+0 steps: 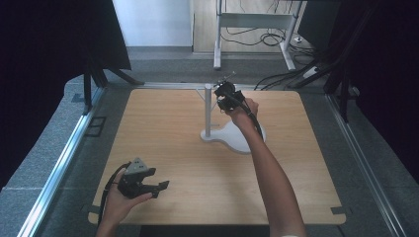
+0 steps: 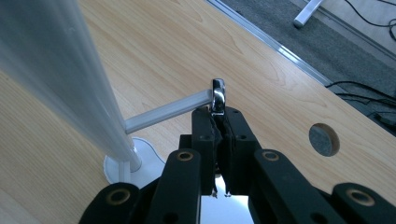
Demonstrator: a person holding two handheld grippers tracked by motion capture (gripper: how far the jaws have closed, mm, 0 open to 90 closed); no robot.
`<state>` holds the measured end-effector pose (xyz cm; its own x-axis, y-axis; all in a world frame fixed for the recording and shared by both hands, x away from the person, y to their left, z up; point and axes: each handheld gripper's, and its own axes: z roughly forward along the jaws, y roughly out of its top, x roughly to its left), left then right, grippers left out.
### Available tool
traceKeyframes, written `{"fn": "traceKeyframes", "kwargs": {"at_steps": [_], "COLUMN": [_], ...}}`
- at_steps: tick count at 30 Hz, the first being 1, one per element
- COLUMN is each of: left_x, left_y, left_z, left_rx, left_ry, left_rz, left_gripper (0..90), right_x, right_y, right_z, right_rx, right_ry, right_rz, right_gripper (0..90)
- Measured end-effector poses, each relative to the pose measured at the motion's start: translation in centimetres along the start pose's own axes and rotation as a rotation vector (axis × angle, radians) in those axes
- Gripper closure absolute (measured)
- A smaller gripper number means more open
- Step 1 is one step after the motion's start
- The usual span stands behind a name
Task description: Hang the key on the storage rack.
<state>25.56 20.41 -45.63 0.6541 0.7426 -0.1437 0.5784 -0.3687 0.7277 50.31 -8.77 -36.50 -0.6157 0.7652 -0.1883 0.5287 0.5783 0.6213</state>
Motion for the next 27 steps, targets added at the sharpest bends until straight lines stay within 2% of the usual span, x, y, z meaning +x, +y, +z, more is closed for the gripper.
{"fn": "traceKeyframes", "kwargs": {"at_steps": [11,27], "left_x": [0.0,0.1], "left_y": [0.0,-0.1], "left_z": [0.2,0.2], "left_rx": [0.007,0.008], "left_ry": [-0.002,-0.005], "left_rz": [0.002,-0.003], "left_gripper": [28.5,28.5], "right_x": [0.2,1.1], "right_y": [0.0,0.1], "right_z": [-0.1,-0.1], "right_rx": [0.005,0.006], "right_ry": [-0.018,-0.073], "right_rz": [-0.012,-0.067], "right_gripper": [84.4,84.1]}}
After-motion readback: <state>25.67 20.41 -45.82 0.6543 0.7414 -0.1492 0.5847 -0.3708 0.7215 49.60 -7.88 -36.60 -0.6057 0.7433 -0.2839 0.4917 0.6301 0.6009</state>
